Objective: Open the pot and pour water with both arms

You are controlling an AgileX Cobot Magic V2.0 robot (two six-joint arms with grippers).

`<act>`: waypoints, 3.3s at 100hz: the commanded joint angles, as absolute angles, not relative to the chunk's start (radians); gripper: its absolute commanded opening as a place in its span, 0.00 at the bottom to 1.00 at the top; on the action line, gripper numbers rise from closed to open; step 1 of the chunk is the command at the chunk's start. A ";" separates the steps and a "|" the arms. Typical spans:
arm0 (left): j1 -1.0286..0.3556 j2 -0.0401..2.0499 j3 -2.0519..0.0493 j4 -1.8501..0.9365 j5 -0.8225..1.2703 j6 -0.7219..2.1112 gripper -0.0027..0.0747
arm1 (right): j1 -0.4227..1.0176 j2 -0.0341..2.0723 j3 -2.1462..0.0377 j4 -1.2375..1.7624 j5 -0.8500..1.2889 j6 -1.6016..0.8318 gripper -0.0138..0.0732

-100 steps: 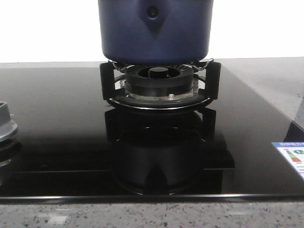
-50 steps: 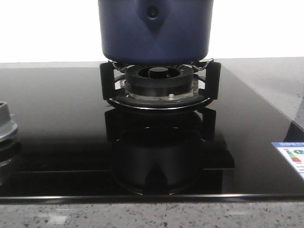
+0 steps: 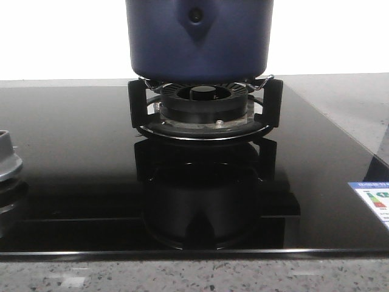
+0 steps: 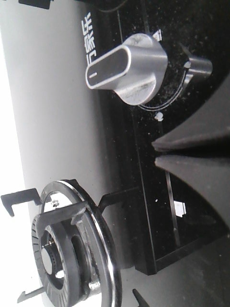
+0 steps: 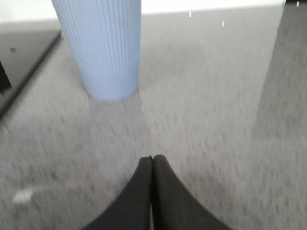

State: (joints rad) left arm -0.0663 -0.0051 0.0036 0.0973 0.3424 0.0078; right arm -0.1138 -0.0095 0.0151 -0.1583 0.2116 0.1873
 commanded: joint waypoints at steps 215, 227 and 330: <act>-0.299 1.060 -0.945 -1.565 0.927 1.625 0.55 | 0.110 0.585 -0.932 0.712 0.771 -0.469 0.35; -0.335 1.143 -1.030 -1.559 0.856 1.625 0.70 | 0.110 0.585 -0.932 0.704 0.767 -0.469 0.62; -0.351 1.691 -1.432 -1.613 0.800 1.716 0.78 | 0.110 0.468 -0.932 0.689 0.656 -0.469 0.81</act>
State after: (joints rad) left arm -0.3487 1.7242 -1.3932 -1.5426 0.7834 1.7112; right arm 0.1078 0.4688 -0.9004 0.6780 0.7354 -0.4554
